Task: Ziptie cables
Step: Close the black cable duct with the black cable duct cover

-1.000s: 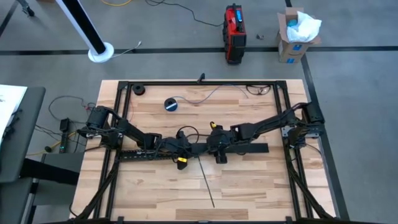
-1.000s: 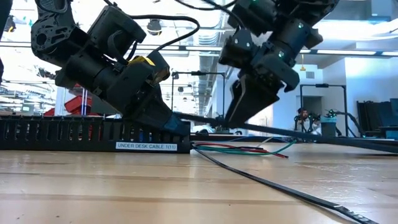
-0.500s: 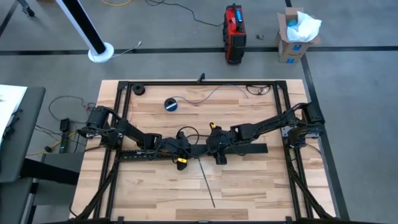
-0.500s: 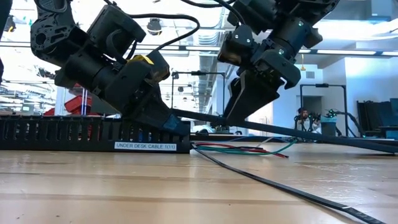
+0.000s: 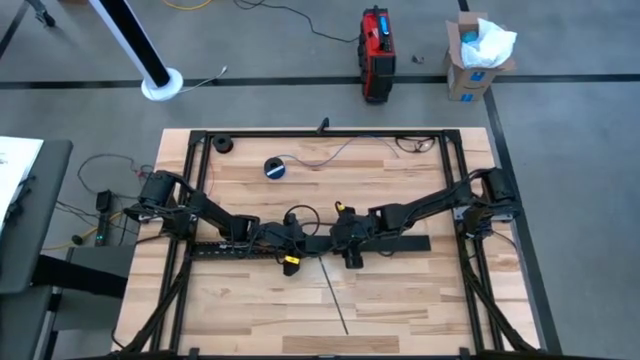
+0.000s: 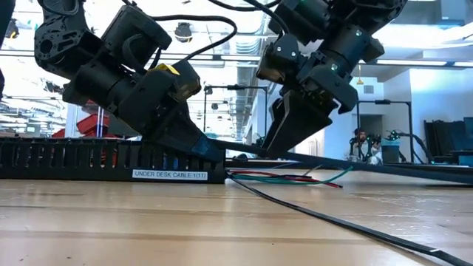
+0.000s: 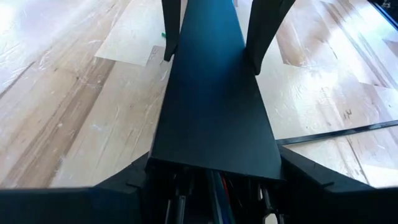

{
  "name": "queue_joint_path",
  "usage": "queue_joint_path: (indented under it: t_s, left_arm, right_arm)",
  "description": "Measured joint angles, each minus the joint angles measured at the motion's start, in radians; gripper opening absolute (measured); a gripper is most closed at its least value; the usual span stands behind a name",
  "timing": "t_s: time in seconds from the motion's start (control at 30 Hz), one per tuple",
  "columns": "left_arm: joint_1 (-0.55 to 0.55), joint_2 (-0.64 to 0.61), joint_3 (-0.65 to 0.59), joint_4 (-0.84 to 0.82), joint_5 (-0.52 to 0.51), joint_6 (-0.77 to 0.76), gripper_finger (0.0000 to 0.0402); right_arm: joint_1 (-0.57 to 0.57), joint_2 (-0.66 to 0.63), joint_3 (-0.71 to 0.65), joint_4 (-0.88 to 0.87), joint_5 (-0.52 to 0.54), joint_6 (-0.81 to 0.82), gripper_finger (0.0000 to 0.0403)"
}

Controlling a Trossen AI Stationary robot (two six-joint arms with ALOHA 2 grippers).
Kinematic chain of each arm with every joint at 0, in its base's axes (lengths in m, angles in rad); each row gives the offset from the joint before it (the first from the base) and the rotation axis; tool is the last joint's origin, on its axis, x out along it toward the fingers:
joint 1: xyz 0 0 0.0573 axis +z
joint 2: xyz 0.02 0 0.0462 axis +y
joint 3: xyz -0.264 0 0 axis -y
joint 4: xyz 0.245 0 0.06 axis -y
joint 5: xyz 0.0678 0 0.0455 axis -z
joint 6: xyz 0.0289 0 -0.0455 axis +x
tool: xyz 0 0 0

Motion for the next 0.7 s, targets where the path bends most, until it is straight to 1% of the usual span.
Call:
queue_joint_path:
  t_s: [0.13, 0.23, 0.33, 0.53, 0.7]
  left_arm:
    - [0.004, 0.0, 0.002, -0.007, 0.016, 0.002, 0.0208]
    - [0.008, 0.0, 0.003, -0.016, 0.081, -0.005, 0.0211]
    - [0.009, 0.0, 0.005, -0.021, 0.132, -0.017, 0.0229]
    - [0.009, 0.0, 0.004, -0.039, 0.131, -0.022, 0.0274]
    - [0.009, -0.002, 0.005, -0.1, 0.128, -0.046, 0.0291]
  right_arm:
    - [0.002, -0.001, 0.0, -0.012, -0.001, -0.012, 0.0226]
    - [0.0, -0.001, 0.0, -0.025, -0.012, -0.016, 0.0226]
    - [-0.001, 0.0, 0.0, -0.026, -0.031, -0.029, 0.0226]
    - [-0.001, 0.002, 0.0, -0.023, -0.041, -0.042, 0.0226]
    - [0.002, 0.002, 0.0, -0.03, -0.04, -0.039, 0.0226]
